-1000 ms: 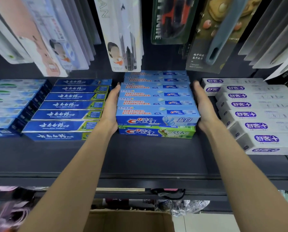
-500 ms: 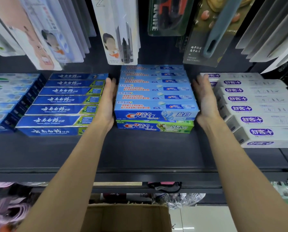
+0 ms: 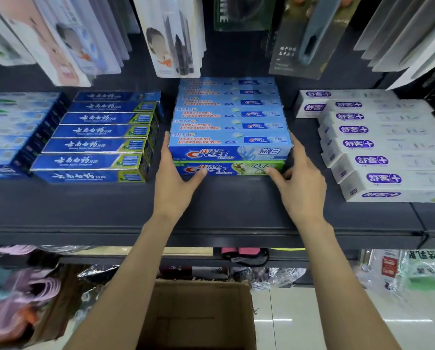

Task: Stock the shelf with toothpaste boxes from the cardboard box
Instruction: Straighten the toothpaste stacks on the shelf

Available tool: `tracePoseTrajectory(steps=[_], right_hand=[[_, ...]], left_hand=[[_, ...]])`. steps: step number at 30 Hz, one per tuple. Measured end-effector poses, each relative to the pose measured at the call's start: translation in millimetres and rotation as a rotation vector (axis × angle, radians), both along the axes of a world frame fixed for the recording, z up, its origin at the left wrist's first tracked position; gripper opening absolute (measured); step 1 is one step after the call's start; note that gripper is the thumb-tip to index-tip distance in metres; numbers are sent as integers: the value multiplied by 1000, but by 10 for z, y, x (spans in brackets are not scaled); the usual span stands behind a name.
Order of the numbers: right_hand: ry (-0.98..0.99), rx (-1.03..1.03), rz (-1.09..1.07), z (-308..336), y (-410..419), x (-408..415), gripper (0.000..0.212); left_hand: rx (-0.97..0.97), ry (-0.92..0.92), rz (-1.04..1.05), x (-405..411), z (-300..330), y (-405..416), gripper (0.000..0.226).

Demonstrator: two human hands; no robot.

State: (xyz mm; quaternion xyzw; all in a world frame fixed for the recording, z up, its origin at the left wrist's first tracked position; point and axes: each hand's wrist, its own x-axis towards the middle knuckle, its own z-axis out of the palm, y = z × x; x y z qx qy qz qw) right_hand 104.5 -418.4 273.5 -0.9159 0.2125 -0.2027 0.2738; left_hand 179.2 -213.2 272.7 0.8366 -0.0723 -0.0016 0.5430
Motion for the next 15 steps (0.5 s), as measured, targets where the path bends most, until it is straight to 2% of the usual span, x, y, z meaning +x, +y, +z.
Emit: tracePoseTrajectory(steps=[4, 8, 10, 11, 13, 15], right_hand=[[1, -12, 21, -55, 5, 68, 69], [-37, 51, 63, -121, 5, 105, 67], [-37, 95, 81, -97, 17, 94, 73], [-46, 178, 109, -71, 46, 80, 79], [-114, 472, 173, -33, 130, 69, 89], [-216, 721, 182, -29, 178, 75, 86]], left_hand=[[-29, 4, 71, 46, -11, -111, 82], [-49, -8, 73, 60, -36, -132, 82], [-83, 2, 60, 61, -28, -130, 84], [-111, 7, 48, 61, -26, -128, 86], [-191, 21, 27, 77, -39, -105, 91], [-262, 44, 16, 105, -67, -58, 90]])
